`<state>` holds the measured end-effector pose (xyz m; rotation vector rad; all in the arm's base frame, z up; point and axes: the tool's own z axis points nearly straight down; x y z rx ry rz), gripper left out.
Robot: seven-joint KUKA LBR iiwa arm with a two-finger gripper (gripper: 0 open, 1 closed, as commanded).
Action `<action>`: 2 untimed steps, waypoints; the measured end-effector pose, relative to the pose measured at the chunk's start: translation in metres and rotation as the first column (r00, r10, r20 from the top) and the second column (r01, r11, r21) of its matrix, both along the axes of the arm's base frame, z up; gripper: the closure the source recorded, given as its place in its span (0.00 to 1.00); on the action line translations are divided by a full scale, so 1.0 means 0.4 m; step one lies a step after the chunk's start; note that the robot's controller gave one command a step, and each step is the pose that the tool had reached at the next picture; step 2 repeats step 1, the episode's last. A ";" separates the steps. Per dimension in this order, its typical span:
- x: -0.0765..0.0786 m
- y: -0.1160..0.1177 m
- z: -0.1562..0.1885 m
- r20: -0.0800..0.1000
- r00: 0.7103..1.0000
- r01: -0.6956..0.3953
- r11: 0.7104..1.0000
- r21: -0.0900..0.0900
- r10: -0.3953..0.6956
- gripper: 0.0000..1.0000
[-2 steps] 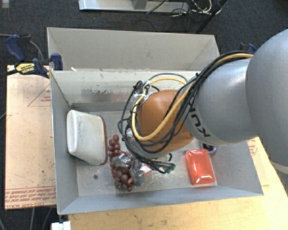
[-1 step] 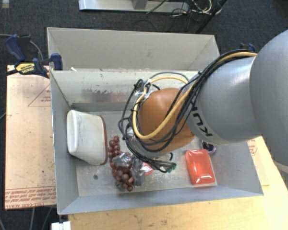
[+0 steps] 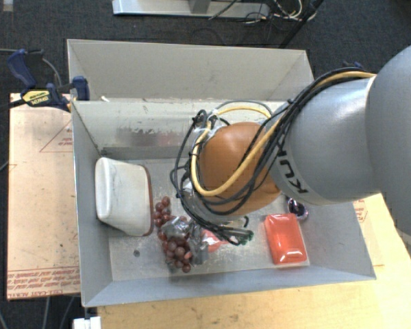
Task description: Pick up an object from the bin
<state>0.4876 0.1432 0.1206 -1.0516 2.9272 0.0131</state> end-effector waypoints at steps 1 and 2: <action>0.002 0.001 0.026 0.003 1.000 0.000 1.000 0.001 0.000 1.00; 0.002 0.001 0.026 0.003 1.000 0.000 1.000 0.001 0.000 1.00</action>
Offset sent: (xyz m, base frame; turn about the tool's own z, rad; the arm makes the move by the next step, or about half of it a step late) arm 0.0002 0.0002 0.0254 0.0000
